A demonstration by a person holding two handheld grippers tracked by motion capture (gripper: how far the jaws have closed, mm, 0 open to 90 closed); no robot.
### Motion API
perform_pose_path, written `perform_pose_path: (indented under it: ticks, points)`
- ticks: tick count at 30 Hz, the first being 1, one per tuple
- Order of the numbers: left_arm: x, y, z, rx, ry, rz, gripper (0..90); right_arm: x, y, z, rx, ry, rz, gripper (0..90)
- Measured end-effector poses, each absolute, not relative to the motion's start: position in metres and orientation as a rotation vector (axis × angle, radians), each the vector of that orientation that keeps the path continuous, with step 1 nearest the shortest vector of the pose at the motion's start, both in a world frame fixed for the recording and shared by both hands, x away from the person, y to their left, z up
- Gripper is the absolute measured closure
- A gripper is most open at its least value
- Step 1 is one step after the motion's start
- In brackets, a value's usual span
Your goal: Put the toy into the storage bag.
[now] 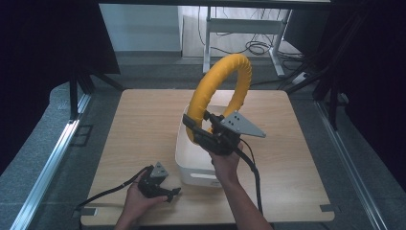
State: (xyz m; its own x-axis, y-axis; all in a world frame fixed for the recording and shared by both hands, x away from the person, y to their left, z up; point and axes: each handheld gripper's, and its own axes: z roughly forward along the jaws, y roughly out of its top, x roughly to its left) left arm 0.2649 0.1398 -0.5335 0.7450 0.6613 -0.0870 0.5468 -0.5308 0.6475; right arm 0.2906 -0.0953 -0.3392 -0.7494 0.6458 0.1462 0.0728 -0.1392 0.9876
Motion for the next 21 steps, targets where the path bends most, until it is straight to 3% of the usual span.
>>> perform_pose_path:
  ticks: [21]
  points:
    - [0.265,0.14,-0.534,2.28,0.902,0.215,17.0,0.283,-0.071,-0.374,0.834,1.767,1.932,48.2]
